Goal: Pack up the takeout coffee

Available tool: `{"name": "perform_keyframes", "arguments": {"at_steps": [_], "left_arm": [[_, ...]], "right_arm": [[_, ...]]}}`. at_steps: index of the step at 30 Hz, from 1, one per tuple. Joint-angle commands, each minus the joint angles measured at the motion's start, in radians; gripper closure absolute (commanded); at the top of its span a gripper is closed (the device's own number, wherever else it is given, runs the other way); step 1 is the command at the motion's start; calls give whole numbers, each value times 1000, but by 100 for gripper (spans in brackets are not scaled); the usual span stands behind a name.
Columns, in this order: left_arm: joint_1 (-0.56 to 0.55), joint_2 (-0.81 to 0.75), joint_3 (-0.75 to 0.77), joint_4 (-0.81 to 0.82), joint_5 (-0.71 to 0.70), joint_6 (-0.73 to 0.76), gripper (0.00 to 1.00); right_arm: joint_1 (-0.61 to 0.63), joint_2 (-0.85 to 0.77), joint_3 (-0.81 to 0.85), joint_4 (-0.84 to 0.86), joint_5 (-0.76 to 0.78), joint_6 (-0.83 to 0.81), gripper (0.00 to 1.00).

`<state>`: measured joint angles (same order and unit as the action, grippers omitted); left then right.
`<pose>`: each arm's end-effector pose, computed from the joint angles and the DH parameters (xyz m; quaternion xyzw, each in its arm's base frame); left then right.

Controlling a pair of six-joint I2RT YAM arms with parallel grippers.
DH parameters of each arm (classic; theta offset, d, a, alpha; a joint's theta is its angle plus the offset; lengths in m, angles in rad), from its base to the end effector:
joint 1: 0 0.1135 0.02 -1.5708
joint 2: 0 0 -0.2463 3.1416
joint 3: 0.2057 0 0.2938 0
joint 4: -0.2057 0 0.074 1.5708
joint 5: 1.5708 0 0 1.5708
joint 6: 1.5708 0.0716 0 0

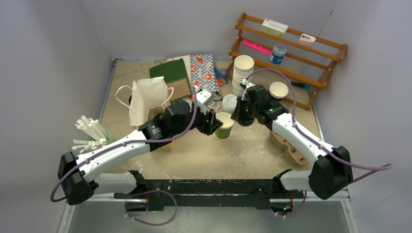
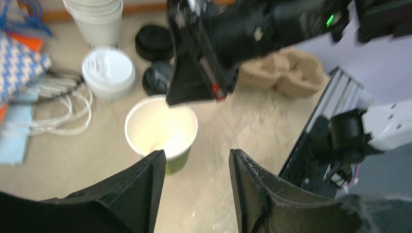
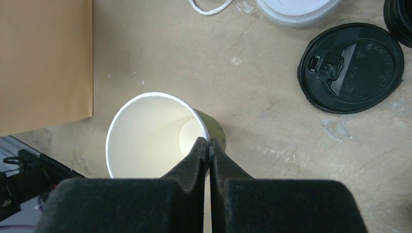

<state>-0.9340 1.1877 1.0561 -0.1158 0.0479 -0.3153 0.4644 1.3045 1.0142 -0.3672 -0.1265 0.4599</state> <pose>0.2125 -0.2931 0.3281 0.2541 0.7468 -0.3746 0.4872 0.3203 0.1705 0.2377 -0.0299 0.8957 0.2470 0.3686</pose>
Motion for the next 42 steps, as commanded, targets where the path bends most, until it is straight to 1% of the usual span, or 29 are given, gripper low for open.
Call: {"name": "perform_keyframes", "arguments": {"at_steps": [1,6,7,12,15,18,21,22,25,29,33,34,36,37,38,42], "left_arm": [[-15,-73,-117,95,-64,-65,46],[-20,-80,-190,101,-94,-58,44],[-20,-79,-201,132,-101,-55,44],[-20,-71,-238,160,-111,-64,42],[-20,-61,-250,165,-116,-75,38],[-20,-59,-264,163,-130,-84,35],[-20,-59,-283,170,-135,-87,35],[-20,-58,-289,175,-135,-88,35],[-22,-54,-309,195,-133,-85,34],[-32,-34,-314,212,-162,-79,33],[-73,-21,-325,247,-230,-72,33],[-89,-20,-333,260,-255,-70,33],[-127,-16,-346,278,-310,-68,33],[-147,-15,-352,286,-344,-67,32],[-167,-14,-360,296,-370,-65,32],[-213,-25,-392,329,-426,-65,31]], "right_arm": [[30,-5,-24,174,71,20,100],[60,30,-38,198,114,9,100],[65,34,-46,209,117,8,100],[71,40,-76,247,123,14,100],[72,51,-81,251,124,12,100],[76,56,-90,257,125,11,99],[77,55,-97,256,139,7,96],[76,53,-97,253,144,5,91],[77,44,-90,232,158,-2,67],[77,36,-57,181,180,-13,54],[75,20,-29,94,237,-3,38],[74,16,-26,78,272,-2,32],[74,14,-14,38,340,-4,14],[72,16,-10,21,365,-4,6],[68,21,-8,9,385,-4,2],[19,53,-14,-1,387,-18,2]]}}
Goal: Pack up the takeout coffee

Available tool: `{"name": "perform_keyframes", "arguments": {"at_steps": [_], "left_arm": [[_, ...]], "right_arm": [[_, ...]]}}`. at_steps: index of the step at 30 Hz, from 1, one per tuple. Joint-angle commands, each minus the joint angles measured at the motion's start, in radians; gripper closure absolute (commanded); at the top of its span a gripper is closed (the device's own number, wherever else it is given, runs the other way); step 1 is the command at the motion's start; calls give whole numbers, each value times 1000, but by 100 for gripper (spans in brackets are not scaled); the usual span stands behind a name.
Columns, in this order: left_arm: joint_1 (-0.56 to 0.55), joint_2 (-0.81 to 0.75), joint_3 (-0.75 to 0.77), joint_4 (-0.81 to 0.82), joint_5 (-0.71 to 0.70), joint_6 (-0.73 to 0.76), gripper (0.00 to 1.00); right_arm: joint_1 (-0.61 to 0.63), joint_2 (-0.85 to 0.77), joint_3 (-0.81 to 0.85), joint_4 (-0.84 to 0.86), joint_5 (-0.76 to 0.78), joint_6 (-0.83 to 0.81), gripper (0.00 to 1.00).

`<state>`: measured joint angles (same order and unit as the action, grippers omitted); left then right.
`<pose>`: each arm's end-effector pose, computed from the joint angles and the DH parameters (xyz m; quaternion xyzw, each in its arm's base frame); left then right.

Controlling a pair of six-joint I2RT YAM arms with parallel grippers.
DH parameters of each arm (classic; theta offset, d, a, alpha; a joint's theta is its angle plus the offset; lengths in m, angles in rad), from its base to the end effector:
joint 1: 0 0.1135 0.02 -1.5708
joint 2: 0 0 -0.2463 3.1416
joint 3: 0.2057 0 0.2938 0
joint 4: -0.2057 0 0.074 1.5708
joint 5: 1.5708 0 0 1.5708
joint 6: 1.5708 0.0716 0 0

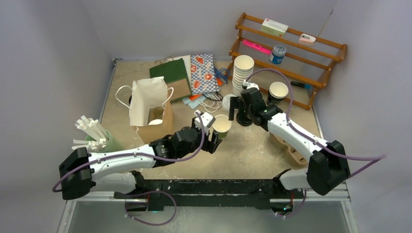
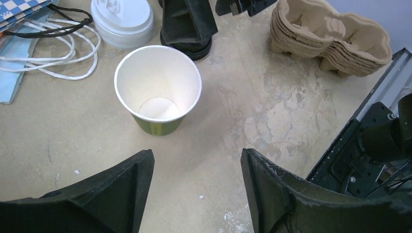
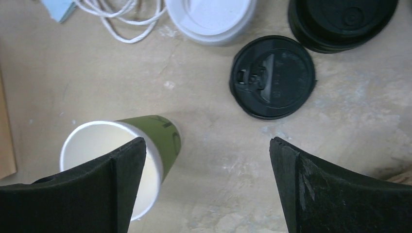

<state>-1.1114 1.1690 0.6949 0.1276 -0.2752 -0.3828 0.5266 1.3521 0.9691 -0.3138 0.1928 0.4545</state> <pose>0.1688 -0.2974 0.2137 0.2152 0.7856 -0.3044 0.4939 0.3237 0.1723 0.2095 0.0082 0.9027 0.1215 0.4127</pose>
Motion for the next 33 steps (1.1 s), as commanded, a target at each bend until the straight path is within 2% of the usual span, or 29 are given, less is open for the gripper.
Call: {"name": "perform_keyframes", "arguments": {"at_steps": [1,4,14,21,33], "left_arm": [[-41,-10,-41,94,-110,0,31],[-46,-13,-70,110,-107,-13,31],[-39,-37,-123,119,-85,-57,28],[-4,-59,-142,99,-69,-64,28],[16,-58,-139,94,-45,-64,28]], "right_arm": [[-63,22,28,-47,48,-17,2],[-102,80,44,-37,20,-23,2],[-103,263,164,-39,54,-61,2],[-104,322,200,-59,108,-55,2],[-135,393,213,-79,89,-41,2]]}}
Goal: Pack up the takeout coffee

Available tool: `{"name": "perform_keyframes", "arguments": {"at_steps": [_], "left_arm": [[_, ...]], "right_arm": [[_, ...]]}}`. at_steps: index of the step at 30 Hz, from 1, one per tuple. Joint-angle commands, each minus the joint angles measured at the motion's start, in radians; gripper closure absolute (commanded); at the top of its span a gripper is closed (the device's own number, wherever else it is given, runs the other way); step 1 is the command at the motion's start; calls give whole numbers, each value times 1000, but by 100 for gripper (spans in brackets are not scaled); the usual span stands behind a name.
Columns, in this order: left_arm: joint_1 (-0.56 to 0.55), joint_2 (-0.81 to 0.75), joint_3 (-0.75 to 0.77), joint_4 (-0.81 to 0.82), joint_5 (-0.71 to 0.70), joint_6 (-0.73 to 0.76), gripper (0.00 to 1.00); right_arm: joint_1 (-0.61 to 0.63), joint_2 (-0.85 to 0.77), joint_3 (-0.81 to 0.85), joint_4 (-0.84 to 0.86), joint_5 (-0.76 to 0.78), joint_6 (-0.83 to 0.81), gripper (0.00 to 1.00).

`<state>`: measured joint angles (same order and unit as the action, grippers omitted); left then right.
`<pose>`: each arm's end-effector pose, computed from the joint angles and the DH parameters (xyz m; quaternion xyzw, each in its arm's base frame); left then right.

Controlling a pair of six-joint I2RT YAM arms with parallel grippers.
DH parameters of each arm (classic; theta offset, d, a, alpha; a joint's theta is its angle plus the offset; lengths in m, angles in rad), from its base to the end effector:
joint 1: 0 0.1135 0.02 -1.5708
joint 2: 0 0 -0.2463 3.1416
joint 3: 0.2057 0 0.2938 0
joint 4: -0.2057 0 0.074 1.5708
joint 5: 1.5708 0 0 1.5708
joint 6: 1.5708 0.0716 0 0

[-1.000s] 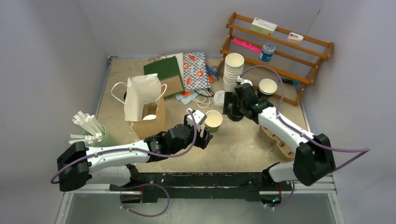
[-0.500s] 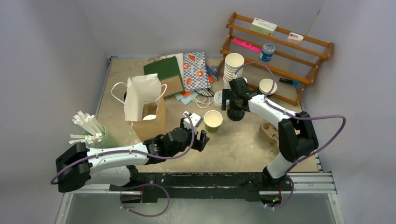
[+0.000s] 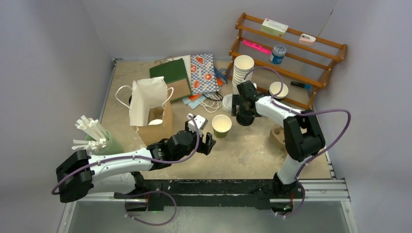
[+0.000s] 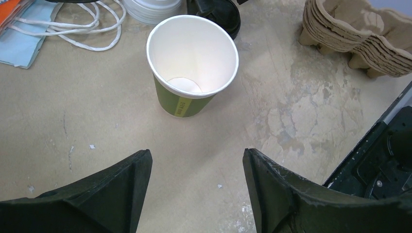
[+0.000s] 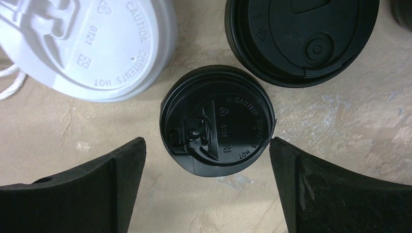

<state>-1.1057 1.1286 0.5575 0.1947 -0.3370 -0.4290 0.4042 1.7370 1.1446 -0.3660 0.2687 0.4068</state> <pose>0.1650 -0.2760 0.1791 0.1816 0.8003 -0.2850 0.4953 0.3891 0.1458 0.1286 0.0416 0.9448 0.0005 0.3249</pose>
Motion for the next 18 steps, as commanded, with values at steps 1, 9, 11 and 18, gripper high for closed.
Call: {"name": "perform_keyframes", "arguments": {"at_steps": [1,9,11,18], "left_arm": [[12,-17,-1,27,22,-21,28],[21,-23,5,17,32,-22,28],[24,-23,9,13,33,-22,28],[28,-26,17,1,36,-19,28]], "right_arm": [[-16,12,38,-27,15,7,2],[-35,19,31,-28,-14,22,5],[-42,19,29,-21,-34,24,8],[-64,27,29,-18,-77,26,12]]}}
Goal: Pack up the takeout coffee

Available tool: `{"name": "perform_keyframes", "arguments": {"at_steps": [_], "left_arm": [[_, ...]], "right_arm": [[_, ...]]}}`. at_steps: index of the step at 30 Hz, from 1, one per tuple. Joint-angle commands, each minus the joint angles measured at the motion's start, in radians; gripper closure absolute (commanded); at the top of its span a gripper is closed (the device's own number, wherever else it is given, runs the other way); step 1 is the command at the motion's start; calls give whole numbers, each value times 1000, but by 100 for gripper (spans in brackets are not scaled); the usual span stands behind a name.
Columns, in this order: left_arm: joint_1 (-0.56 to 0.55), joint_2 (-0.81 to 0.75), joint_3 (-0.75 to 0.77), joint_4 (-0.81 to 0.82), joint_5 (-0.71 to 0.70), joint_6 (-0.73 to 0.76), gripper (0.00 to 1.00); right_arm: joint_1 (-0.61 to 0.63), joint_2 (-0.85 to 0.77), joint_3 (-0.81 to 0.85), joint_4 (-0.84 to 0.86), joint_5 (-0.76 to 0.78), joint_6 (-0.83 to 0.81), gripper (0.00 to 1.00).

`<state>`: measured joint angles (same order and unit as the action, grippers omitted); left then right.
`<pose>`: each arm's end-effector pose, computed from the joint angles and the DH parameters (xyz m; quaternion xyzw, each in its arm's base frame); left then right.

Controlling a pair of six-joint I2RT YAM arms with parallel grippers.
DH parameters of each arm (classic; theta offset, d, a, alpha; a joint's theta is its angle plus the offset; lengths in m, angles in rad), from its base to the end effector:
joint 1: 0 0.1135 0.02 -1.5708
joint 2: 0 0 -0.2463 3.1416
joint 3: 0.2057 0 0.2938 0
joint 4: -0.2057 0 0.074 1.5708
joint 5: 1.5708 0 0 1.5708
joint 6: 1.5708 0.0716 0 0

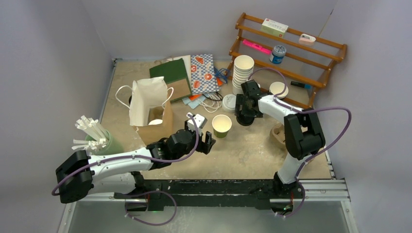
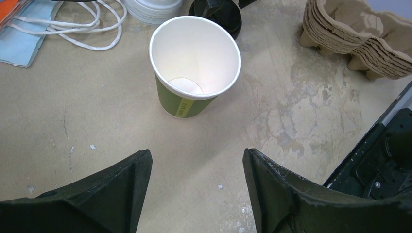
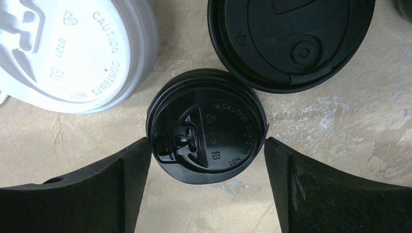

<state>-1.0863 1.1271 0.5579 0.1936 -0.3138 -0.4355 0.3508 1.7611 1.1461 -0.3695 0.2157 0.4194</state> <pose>0.1691 -0.2738 0.1794 0.1777 0.8018 -0.2897 0.4916 0.3957 0.1285 0.1185 0.0637 0.9501 0.0124 0.3050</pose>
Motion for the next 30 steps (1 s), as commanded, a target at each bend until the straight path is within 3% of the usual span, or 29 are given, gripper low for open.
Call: {"name": "perform_keyframes", "arguments": {"at_steps": [1,13,19,30], "left_arm": [[9,-24,17,0,13,-12,28],[11,-25,20,-8,15,-8,28],[11,-27,22,-19,12,-6,28],[13,-27,29,-29,10,0,28]], "right_arm": [[-12,6,29,-16,-23,13,11],[-15,14,28,-13,-40,12,17],[-16,24,32,-15,-35,12,9],[-16,-24,37,-19,-58,13,21]]}}
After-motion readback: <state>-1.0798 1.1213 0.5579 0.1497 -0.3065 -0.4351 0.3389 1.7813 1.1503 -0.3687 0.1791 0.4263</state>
